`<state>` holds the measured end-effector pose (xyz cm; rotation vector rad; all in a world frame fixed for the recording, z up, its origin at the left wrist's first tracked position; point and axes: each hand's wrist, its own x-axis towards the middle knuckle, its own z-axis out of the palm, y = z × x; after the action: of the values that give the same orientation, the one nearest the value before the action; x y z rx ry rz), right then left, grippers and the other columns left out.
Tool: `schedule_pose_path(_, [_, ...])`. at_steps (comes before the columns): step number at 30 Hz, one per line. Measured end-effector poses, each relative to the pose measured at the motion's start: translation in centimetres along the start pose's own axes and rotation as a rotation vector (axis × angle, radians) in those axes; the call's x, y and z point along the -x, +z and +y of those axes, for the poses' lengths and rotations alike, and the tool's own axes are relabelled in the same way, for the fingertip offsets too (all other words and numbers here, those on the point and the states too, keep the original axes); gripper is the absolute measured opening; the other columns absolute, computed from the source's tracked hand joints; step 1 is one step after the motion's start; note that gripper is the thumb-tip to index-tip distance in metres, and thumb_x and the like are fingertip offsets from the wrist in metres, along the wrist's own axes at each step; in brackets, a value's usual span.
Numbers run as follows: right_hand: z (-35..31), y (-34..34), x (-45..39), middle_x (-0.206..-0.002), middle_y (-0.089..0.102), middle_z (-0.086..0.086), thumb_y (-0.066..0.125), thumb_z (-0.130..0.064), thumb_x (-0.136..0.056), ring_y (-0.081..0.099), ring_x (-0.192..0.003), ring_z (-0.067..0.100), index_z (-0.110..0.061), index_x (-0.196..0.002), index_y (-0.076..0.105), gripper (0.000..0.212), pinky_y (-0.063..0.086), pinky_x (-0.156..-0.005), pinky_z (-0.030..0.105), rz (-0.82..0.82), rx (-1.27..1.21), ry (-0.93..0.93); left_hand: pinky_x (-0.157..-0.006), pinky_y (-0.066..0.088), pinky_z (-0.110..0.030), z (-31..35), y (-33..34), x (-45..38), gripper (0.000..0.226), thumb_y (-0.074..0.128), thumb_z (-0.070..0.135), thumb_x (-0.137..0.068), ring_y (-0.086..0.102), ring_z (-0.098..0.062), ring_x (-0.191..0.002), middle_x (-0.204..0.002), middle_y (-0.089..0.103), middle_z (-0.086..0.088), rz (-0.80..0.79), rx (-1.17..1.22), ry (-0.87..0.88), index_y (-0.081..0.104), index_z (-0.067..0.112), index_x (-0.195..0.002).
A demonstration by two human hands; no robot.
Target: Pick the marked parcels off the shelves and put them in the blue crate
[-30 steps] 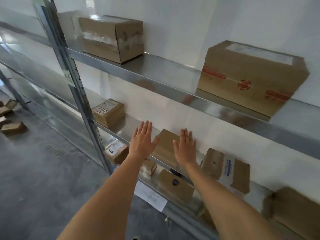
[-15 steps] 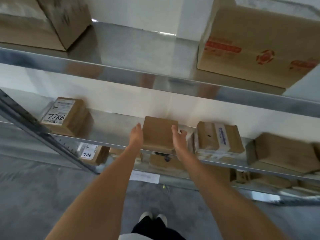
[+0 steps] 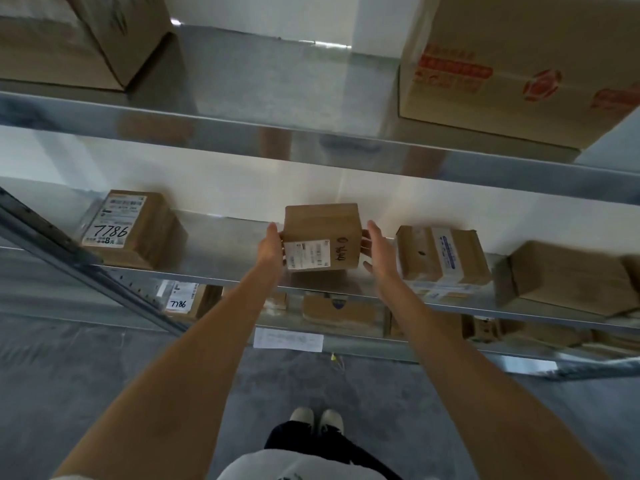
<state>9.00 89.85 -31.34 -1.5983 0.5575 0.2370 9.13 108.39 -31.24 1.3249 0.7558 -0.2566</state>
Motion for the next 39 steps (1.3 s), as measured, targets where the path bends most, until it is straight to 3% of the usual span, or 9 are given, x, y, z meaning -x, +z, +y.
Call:
schedule_pose_path(4, [0.0,0.2,0.3,-0.131,0.063,0.004,0.04,-0.067,-0.092,0.054,-0.125,0.026,-0.02,-0.133,0.055,0.064,0.036,-0.112,0.05,-0.058,0.049,0.045,-0.078,0.056,-0.034,-0.3,0.1,0.3,0.049,0.023,0.043,-0.104,0.064,-0.024,-0.084,-0.088,0.065,-0.01,0.005,-0.003,0.033,0.06,0.011,-0.103])
schedule_pose_path(6, [0.0,0.3,0.4,-0.129,0.064,0.005,0.039,-0.067,-0.093,0.055,-0.124,0.026,-0.019,-0.132,0.055,0.064,0.039,-0.111,0.048,-0.063,0.075,0.063,-0.089,0.055,-0.039,-0.3,0.0,0.0,0.049,0.026,0.042,-0.104,0.062,-0.026,-0.091,-0.098,0.064,-0.015,0.025,-0.019,0.041,0.059,0.006,-0.109])
schedule_pose_path(10, [0.2,0.7,0.5,-0.124,0.066,0.006,0.039,-0.06,-0.097,0.058,-0.117,0.025,-0.018,-0.123,0.06,0.053,0.044,-0.107,0.045,-0.087,0.12,0.057,-0.082,0.053,-0.033,-0.5,-0.3,0.0,0.049,0.027,0.046,-0.102,0.06,-0.022,-0.089,-0.1,0.061,-0.013,0.011,-0.039,0.006,0.058,0.01,-0.117])
schedule_pose_path(17, [0.6,1.2,0.1,-0.103,0.061,-0.003,0.042,-0.045,-0.101,0.057,-0.088,0.009,-0.024,-0.089,0.06,0.03,0.044,-0.083,0.028,-0.038,0.177,0.014,-0.106,0.042,-0.041,-1.1,-0.7,-0.1,0.051,0.027,0.046,-0.103,0.05,-0.028,-0.121,-0.13,0.052,-0.009,0.048,-0.155,-0.03,0.044,0.013,-0.138])
schedule_pose_path(22, [1.3,1.0,-0.4,-0.114,0.06,-0.001,0.04,-0.048,-0.101,0.055,-0.108,0.02,-0.016,-0.126,0.059,0.045,0.044,-0.093,0.035,-0.034,0.104,0.069,-0.087,0.039,-0.033,-0.9,-0.8,0.4,0.04,0.03,0.036,-0.104,0.048,-0.021,-0.11,-0.133,0.054,-0.009,0.059,-0.111,0.045,0.062,0.017,-0.117])
schedule_pose_path(25, [1.4,0.1,-0.6,-0.124,0.061,0.004,0.042,-0.049,-0.1,0.057,-0.114,0.023,-0.022,-0.125,0.057,0.039,0.047,-0.102,0.046,-0.053,-0.01,0.184,-0.071,0.056,-0.035,-0.4,-1.0,1.0,0.029,0.041,0.033,-0.101,0.059,-0.027,-0.108,-0.125,0.061,-0.012,-0.014,0.024,0.001,0.062,0.014,-0.096])
schedule_pose_path(30, [0.5,-0.9,-1.5,-0.119,0.066,0.005,0.051,-0.042,-0.098,0.062,-0.109,0.023,-0.023,-0.124,0.059,0.033,0.056,-0.09,0.044,-0.028,-0.117,0.216,-0.084,0.056,-0.053,0.1,-0.9,1.7,0.053,0.046,0.06,-0.092,0.058,-0.04,-0.114,-0.134,0.048,-0.008,-0.17,-0.17,0.045,0.038,0.032,-0.136])
schedule_pose_path(34, [-0.5,-0.9,-1.5,-0.105,0.066,0.003,0.057,-0.04,-0.095,0.064,-0.097,0.022,-0.023,-0.109,0.061,0.022,0.056,-0.061,0.033,-0.064,-0.195,0.28,-0.06,0.06,-0.039,0.3,-0.2,2.2,0.043,0.05,0.062,-0.089,0.065,-0.03,-0.095,-0.116,0.057,-0.002,-0.2,-0.107,0.064,0.051,0.032,-0.119])
schedule_pose_path(39, [-1.0,-0.5,-1.6,-0.1,0.068,0.004,0.054,-0.04,-0.097,0.066,-0.092,0.02,-0.022,-0.098,0.062,0.02,0.057,-0.056,0.03,-0.034,-0.198,0.243,-0.049,0.057,-0.03,0.4,-0.3,1.7,0.039,0.052,0.055,-0.092,0.062,-0.019,-0.087,-0.099,0.057,0.006,-0.154,-0.111,0.118,0.05,0.03,-0.121])
